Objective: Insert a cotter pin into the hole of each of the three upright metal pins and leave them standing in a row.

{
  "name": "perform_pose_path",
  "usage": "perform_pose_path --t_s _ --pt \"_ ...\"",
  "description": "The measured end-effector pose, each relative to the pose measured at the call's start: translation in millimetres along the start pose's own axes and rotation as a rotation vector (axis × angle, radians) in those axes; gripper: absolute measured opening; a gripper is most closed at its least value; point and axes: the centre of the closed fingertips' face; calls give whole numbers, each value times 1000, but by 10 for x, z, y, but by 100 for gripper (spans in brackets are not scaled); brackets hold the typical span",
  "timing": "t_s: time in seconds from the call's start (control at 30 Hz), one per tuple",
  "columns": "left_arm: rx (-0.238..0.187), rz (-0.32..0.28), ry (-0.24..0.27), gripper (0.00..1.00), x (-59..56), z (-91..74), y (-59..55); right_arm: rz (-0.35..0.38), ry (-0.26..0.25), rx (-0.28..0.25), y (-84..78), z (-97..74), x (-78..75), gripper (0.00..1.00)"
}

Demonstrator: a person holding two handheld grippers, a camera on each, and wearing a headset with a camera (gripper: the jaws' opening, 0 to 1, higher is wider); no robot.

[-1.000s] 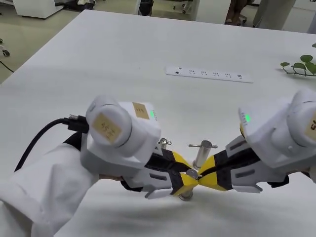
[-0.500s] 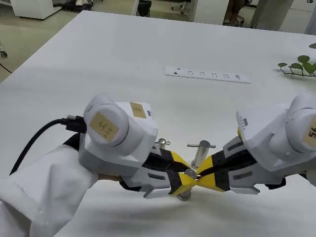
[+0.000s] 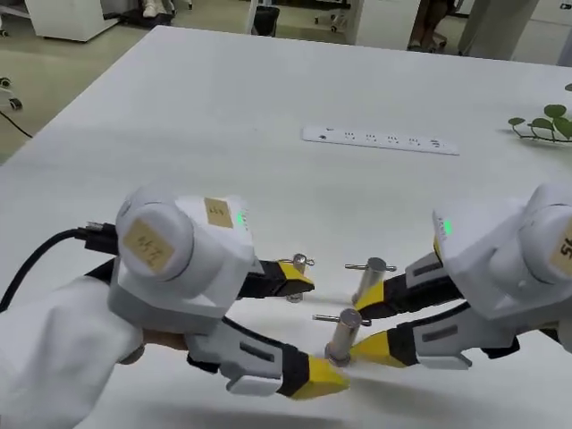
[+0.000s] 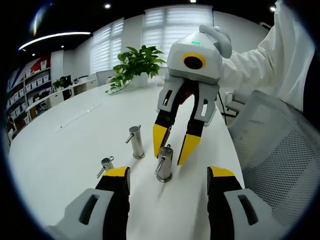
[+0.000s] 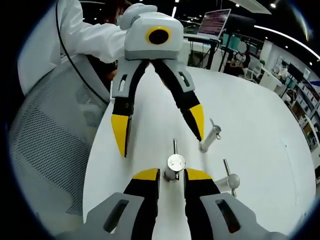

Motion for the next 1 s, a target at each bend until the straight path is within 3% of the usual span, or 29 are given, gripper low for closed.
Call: perform_pose_path --t_s 0.13,0.23,0.43,0.63,0.8,1.0 --pt "-7 -29 2 71 -31 -33 -60 10 2 -5 15 30 2 14" --pt "12 -30 35 79 6 -55 -152 17 4 -10 28 41 0 14" --pt "17 -46 49 94 28 -103 -198 30 9 -20 48 63 -29 12" --pt "24 -76 52 92 37 -126 -214 99 26 -25 38 80 -55 9" --pt "12 -91 59 96 37 -133 -184 109 26 -31 30 98 -60 8" --pt "44 -93 61 99 11 -133 -241 101 14 -27 33 102 -46 8"
Point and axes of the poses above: the centre of the closed fingertips' face, and the gripper's own axes: z roughly forward along the fingers, x roughly to its left, y roughly out of its top, and after that the axes turned 11 degrees about z, right-handed
